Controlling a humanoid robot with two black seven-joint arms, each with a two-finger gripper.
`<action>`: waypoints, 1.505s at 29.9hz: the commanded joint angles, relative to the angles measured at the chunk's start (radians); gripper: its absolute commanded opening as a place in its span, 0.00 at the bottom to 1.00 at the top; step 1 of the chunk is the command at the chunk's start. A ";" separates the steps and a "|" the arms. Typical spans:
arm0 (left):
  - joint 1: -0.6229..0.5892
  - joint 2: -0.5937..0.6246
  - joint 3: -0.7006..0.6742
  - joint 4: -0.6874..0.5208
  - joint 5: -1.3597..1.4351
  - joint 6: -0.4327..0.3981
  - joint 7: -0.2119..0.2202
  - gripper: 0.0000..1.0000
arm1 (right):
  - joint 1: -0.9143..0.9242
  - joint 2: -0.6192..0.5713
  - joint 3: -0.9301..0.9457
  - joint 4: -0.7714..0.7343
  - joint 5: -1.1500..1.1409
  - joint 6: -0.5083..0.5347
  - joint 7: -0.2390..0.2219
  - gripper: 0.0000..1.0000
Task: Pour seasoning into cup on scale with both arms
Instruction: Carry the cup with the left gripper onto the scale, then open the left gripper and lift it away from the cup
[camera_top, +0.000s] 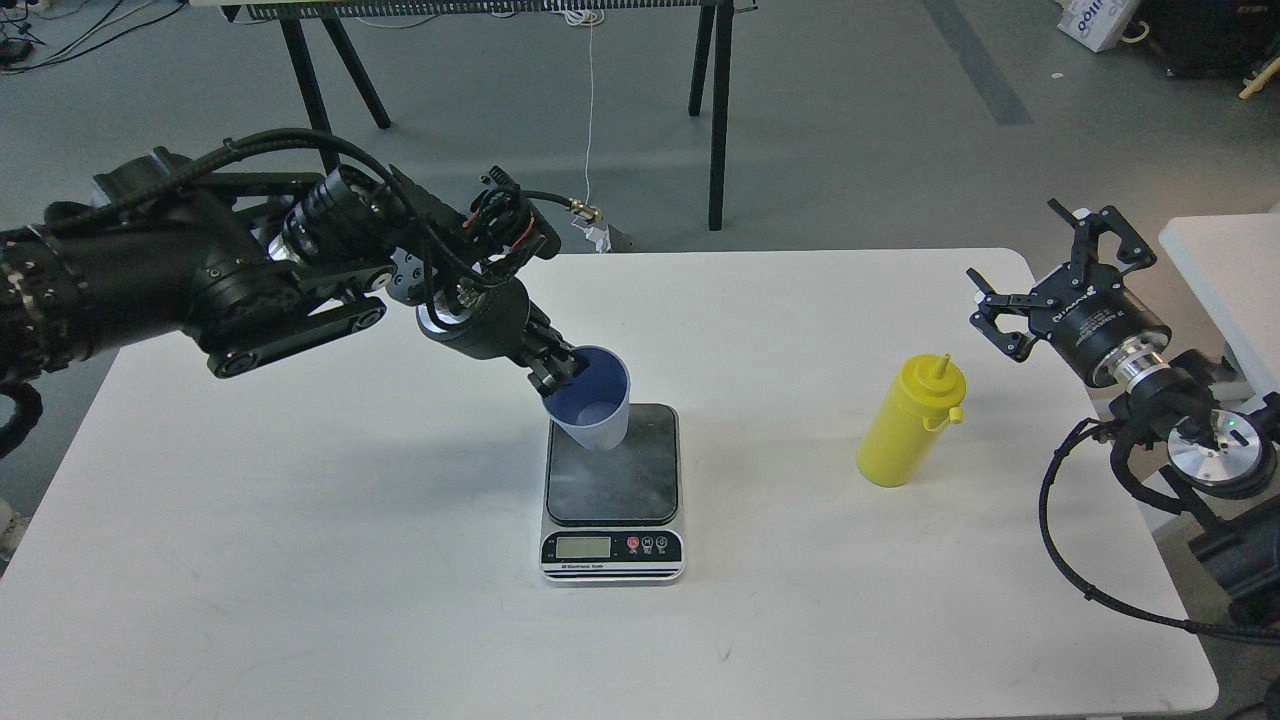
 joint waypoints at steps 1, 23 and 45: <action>0.021 -0.002 0.001 0.000 0.004 0.000 0.000 0.07 | 0.001 0.000 0.000 0.001 0.001 0.000 0.000 0.99; 0.046 -0.053 -0.009 0.031 -0.013 0.000 0.000 0.29 | 0.000 -0.002 0.000 -0.005 0.001 0.000 0.003 0.99; -0.069 -0.037 -0.066 0.359 -0.430 0.000 0.000 1.00 | 0.047 -0.018 -0.049 -0.003 -0.001 0.000 -0.014 0.99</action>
